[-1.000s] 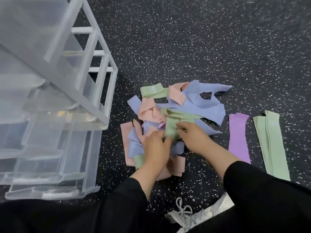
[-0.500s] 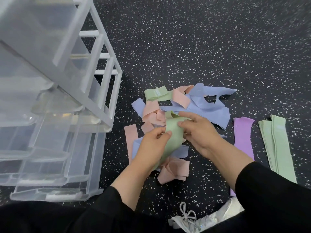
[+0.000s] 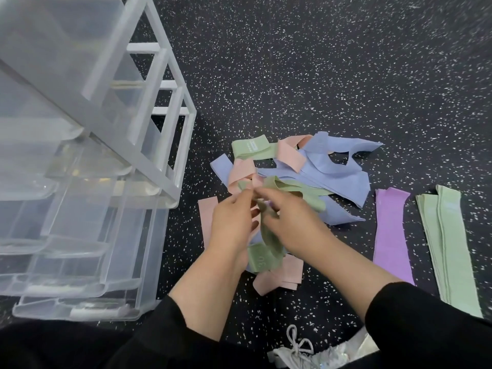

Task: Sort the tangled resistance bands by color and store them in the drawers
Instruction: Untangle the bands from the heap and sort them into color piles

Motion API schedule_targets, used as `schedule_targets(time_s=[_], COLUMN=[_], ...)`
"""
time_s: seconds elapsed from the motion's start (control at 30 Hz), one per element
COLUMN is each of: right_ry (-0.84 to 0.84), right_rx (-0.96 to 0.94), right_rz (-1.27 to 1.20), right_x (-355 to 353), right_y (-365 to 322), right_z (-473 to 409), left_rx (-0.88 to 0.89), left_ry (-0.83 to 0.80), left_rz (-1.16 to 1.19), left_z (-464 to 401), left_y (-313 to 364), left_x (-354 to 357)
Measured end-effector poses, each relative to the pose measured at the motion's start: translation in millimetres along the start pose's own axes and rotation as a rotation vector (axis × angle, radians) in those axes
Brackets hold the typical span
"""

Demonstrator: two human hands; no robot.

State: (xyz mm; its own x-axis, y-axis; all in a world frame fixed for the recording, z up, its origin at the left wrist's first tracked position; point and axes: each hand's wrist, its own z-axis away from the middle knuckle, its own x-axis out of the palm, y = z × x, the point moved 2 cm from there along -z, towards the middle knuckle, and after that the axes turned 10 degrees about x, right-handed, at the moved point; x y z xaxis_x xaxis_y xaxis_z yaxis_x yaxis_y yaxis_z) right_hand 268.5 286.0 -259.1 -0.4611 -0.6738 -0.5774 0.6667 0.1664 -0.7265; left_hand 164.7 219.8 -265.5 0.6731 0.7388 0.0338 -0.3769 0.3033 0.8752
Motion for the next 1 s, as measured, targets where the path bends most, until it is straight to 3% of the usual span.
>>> schedule_targets(time_s=[0.17,0.27,0.37,0.43,0.63,0.73,0.83,0.93,1.0], right_ry=[-0.162,0.044,0.217,0.236,0.012,0.019,0.133,0.336,0.387], right_rx=[-0.050,0.028,0.130,0.149,0.076,0.118,0.102,0.126,0.168], right_rz=[0.029,-0.089,0.059,0.164,0.429,0.498,0.335,-0.071,-0.312], right_x=[16,0,-20,-26,8,18,7,-20,-37], right_y=[-1,12,35,48,55,59,55,40,25], right_z=[4,-12,-32,-42,-62,-68,-68,-62,-54], left_rx=[-0.060,-0.034,0.007,0.038,0.058,0.049,0.050,0.083,0.119], left_ry=[0.142,0.155,0.124,0.090,0.063,0.057,0.078,0.064,0.043], left_rz=[0.015,-0.011,0.001,-0.011,-0.050,-0.052,-0.035,-0.030,-0.036], left_z=[-7,-9,-10,-10,-9,-10,-10,-6,0], left_y=[-8,-11,-15,-13,-7,-3,0,4,11], left_x=[-16,-27,-34,-36,-41,-43,-45,-41,-35])
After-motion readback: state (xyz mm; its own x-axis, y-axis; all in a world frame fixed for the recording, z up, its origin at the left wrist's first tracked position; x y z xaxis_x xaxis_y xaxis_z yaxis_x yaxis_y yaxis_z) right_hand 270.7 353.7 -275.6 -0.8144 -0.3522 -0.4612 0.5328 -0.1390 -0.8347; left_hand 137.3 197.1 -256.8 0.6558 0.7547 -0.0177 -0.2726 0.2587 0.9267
